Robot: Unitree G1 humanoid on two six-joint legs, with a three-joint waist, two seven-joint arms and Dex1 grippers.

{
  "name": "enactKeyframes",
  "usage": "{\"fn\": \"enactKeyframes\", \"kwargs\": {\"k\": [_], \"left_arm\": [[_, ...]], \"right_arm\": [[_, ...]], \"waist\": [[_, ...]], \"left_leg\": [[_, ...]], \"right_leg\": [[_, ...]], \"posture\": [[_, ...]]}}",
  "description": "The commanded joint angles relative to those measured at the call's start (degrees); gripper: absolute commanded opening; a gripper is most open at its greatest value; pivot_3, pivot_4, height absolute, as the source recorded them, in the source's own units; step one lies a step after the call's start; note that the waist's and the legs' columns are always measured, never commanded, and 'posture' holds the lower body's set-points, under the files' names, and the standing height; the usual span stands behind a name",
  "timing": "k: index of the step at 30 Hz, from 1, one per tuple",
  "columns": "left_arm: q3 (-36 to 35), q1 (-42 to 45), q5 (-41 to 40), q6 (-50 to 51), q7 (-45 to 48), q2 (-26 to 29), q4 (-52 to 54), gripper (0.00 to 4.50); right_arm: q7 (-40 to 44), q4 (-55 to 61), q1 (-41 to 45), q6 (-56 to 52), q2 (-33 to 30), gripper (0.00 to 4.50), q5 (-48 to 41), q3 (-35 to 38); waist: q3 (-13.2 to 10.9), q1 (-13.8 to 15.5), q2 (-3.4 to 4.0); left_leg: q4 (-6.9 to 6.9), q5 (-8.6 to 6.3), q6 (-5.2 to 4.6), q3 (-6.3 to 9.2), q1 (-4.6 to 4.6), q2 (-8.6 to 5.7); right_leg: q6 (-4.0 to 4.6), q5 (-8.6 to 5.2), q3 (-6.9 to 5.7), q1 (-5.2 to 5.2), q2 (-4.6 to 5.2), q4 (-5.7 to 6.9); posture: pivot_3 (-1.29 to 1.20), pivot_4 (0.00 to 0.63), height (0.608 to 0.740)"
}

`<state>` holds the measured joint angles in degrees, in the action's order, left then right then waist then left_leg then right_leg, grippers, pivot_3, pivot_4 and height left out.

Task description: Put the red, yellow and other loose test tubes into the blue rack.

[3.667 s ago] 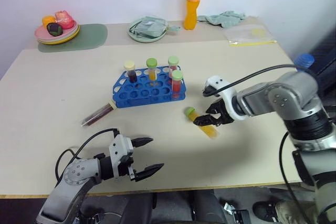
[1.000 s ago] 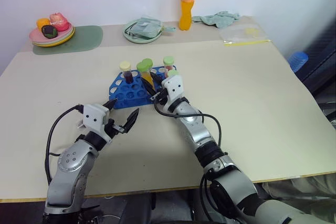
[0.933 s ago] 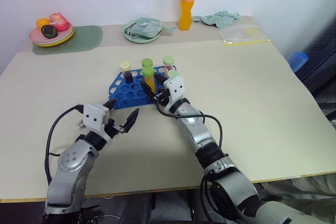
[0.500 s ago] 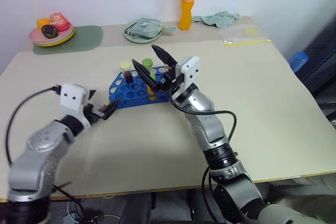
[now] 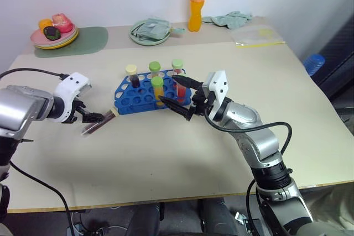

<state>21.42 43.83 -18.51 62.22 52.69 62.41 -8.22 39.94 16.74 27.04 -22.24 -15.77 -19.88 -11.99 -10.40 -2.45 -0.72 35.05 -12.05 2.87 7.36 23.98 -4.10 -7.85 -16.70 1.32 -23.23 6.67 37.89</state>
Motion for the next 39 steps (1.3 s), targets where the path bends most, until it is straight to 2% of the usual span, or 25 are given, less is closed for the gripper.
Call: {"fn": "enactKeyframes", "kwargs": {"k": [1,7,8,10,13,17,19,20,22,24,27,29,31,34,36,39], "left_arm": [[6.5,5.5,6.9,-5.5,6.6,-2.2,-7.7,4.5],[12.8,10.3,15.8,-13.6,14.3,-5.9,-17.9,4.5],[12.8,10.7,16.5,-14.0,15.2,-6.3,-18.8,3.94],[13.0,11.0,18.2,-15.2,17.5,-6.3,-19.5,3.1],[12.0,10.0,20.6,-17.4,19.0,-4.1,-19.7,1.64],[6.2,6.7,20.0,-19.5,18.7,0.0,-18.3,1.64],[-0.2,3.5,17.5,-22.4,16.4,1.7,-17.0,1.64],[-7.0,0.8,15.0,-25.8,12.3,1.2,-15.6,1.64],[-22.1,-4.6,10.8,-33.4,1.1,-2.9,-10.5,1.64],[-34.5,-8.5,6.4,-34.2,-7.9,-9.2,-3.6,1.64],[-46.4,-15.6,-0.9,-31.1,-17.7,-21.3,13.0,1.64],[-46.3,-21.4,-0.1,-35.2,-23.3,-28.8,24.3,1.64],[-44.6,-24.2,0.5,-36.5,-27.9,-34.5,31.0,1.64],[-34.1,-29.4,9.9,-43.8,-38.1,-45.4,36.6,1.64],[-28.3,-31.6,15.5,-48.2,-41.8,-49.4,36.3,1.64],[-24.7,-33.2,19.8,-52.3,-44.4,-51.4,33.2,1.64]], "right_arm": [[2.7,5.0,-1.2,-1.5,-2.9,3.74,-1.5,-0.3],[6.8,8.7,-3.7,-4.0,-9.3,3.74,-3.9,0.8],[6.6,8.7,-3.8,-3.9,-9.6,3.82,-3.7,0.8],[6.3,8.7,-4.3,-3.3,-9.9,3.82,-3.0,0.4],[5.8,8.9,-4.7,-3.2,-9.6,3.82,-2.5,-0.3],[5.5,9.0,-5.3,-3.3,-9.7,3.82,-2.4,-0.4],[5.3,8.5,-5.9,-3.0,-9.9,3.82,-1.9,-0.4],[5.0,8.1,-6.5,-2.6,-9.9,3.82,-1.4,-0.5],[4.4,7.4,-7.5,-2.3,-9.6,3.82,-0.8,-0.5],[3.6,6.7,-8.3,-2.1,-9.2,3.82,-0.5,-0.3],[2.2,5.1,-9.3,-1.4,-8.0,3.82,-0.1,0.3],[1.4,4.0,-9.7,-1.2,-7.1,3.82,-0.2,0.7],[1.0,3.2,-9.8,-0.9,-6.7,3.82,-0.1,0.9],[0.1,1.4,-9.3,0.1,-6.0,3.82,1.2,0.5],[0.1,0.9,-9.0,0.5,-5.7,3.82,1.6,0.1],[0.3,0.9,-9.0,0.6,-5.4,3.82,1.7,-0.4]], "waist": [[0.0,0.0,-0.05],[-0.1,-0.1,-0.12],[-0.1,-0.2,-0.12],[-0.1,-0.1,-0.14],[-0.1,-0.1,-0.16],[-0.1,-0.4,-0.17],[-0.1,-0.2,-0.19],[-0.1,-0.1,-0.21],[-0.1,0.1,-0.22],[-0.1,1.0,-0.31],[0.0,1.5,-0.38],[0.0,1.5,-0.39],[0.0,1.5,-0.4],[0.0,1.8,-0.4],[0.1,2.0,-0.48],[0.1,1.6,-0.47]], "left_leg": [[0.03,0.0,-0.01,0.0,0.03,0.0],[0.07,0.0,-0.02,0.02,0.06,0.01],[0.08,0.01,-0.03,0.02,0.06,0.01],[0.09,0.01,-0.03,0.02,0.06,0.01],[0.09,0.0,-0.04,0.03,0.06,0.0],[0.08,0.0,-0.04,0.04,0.06,0.02],[0.08,0.0,-0.03,0.09,0.07,0.03],[0.09,0.0,-0.04,0.12,0.08,0.03],[0.13,0.0,-0.03,0.27,0.09,0.04],[0.18,0.01,-0.03,0.42,0.14,0.08],[0.31,0.0,-0.03,0.41,0.25,0.06],[0.32,0.0,-0.02,0.37,0.25,0.03],[0.31,0.0,-0.01,0.33,0.23,0.0],[0.35,0.02,0.01,0.31,0.22,-0.03],[0.37,0.01,0.0,0.22,0.14,-0.07],[0.34,0.01,0.01,0.1,0.13,-0.08]], "right_leg": [[-0.01,0.0,0.0,0.0,0.0,0.0],[-0.02,-0.01,-0.01,-0.04,0.0,0.04],[-0.02,-0.02,-0.01,-0.04,0.0,0.06],[-0.03,-0.02,-0.01,-0.04,0.0,0.07],[-0.04,-0.03,-0.01,-0.03,0.01,0.07],[-0.04,-0.03,-0.01,-0.08,0.0,0.11],[-0.04,-0.03,-0.01,-0.1,0.01,0.12],[-0.04,-0.03,-0.01,-0.09,0.01,0.12],[-0.04,-0.03,-0.01,-0.08,0.05,0.11],[-0.04,-0.03,-0.06,-0.05,0.14,0.06],[-0.06,-0.01,-0.07,-0.04,0.19,0.02],[-0.06,-0.01,-0.04,-0.05,0.19,0.04],[-0.04,0.0,-0.02,-0.06,0.18,0.08],[-0.02,0.01,-0.02,-0.04,0.14,0.09],[-0.03,0.02,-0.02,0.08,0.17,0.06],[-0.02,0.01,-0.03,0.06,0.13,0.06]], "posture": [[0.0,0.15,0.74],[0.0,0.15,0.74],[0.0,0.15,0.74],[0.0,0.15,0.74],[0.0,0.15,0.74],[0.0,0.15,0.74],[0.0,0.15,0.74],[0.0,0.15,0.74],[0.0,0.15,0.74],[0.0,0.15,0.74],[0.0,0.15,0.74],[0.0,0.15,0.74],[0.0,0.15,0.74],[0.0,0.15,0.74],[0.0,0.15,0.74],[0.0,0.15,0.74]]}}
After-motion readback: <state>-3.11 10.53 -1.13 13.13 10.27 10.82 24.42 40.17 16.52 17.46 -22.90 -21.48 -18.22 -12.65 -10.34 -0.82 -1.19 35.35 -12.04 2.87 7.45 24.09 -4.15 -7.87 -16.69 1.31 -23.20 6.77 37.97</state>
